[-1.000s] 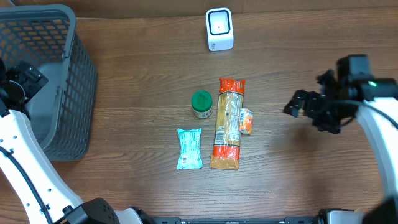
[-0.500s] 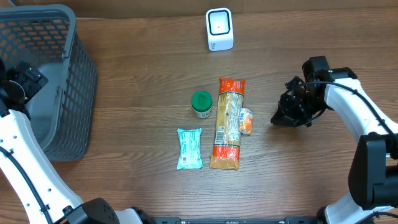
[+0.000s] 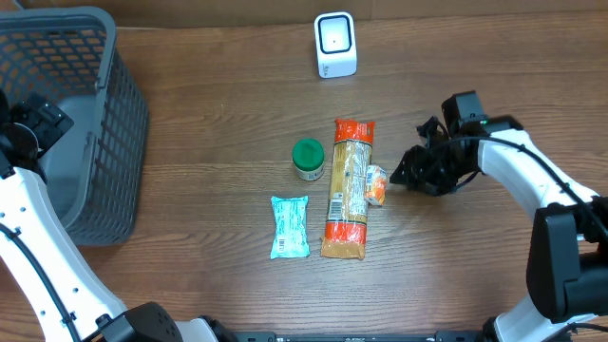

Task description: Scan the item barcode

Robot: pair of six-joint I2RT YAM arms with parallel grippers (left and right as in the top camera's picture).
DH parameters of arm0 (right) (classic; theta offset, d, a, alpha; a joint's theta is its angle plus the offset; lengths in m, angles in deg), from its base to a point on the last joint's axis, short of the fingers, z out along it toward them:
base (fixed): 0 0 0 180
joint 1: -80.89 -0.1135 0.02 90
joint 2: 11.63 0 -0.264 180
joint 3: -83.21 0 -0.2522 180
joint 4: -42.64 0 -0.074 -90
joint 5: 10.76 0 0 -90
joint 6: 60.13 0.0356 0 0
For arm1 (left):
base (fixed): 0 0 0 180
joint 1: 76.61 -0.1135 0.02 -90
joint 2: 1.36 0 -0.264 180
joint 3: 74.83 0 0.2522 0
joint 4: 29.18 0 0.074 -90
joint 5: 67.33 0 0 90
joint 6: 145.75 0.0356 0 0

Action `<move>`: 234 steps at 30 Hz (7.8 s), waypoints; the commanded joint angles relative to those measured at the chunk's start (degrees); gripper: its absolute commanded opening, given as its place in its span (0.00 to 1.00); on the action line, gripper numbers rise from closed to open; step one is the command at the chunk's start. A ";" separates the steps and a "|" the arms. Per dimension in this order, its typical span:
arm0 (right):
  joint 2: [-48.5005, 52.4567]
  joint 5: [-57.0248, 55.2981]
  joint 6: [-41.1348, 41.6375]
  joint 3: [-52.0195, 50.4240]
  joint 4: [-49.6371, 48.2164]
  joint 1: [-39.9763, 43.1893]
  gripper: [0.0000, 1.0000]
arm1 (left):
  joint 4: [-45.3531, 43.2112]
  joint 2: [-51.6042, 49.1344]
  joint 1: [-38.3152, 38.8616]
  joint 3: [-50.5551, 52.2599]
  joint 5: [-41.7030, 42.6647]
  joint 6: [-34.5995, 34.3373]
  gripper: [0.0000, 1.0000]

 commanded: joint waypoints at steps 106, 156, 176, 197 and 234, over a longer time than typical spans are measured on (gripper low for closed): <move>-3.85 -1.53 9.97 -13.14 -22.16 -2.60 0.28 | 0.04 -0.28 0.07 -1.40 -0.50 -0.76 1.00; -5.53 51.45 -10.40 -13.66 -14.93 16.92 0.04 | 0.02 -0.28 0.07 -1.40 -0.48 -0.76 1.00; -27.21 58.69 -16.15 -10.75 -6.58 15.91 0.04 | 0.02 -0.28 0.04 -1.40 -0.48 -0.76 1.00; -35.39 13.29 -10.40 -10.32 0.39 15.56 0.41 | 0.00 -0.28 0.07 -1.40 -0.48 -0.76 1.00; -8.44 -18.43 11.30 -10.32 -5.07 -18.47 0.04 | 0.02 -0.28 0.07 -1.40 -0.50 -0.76 1.00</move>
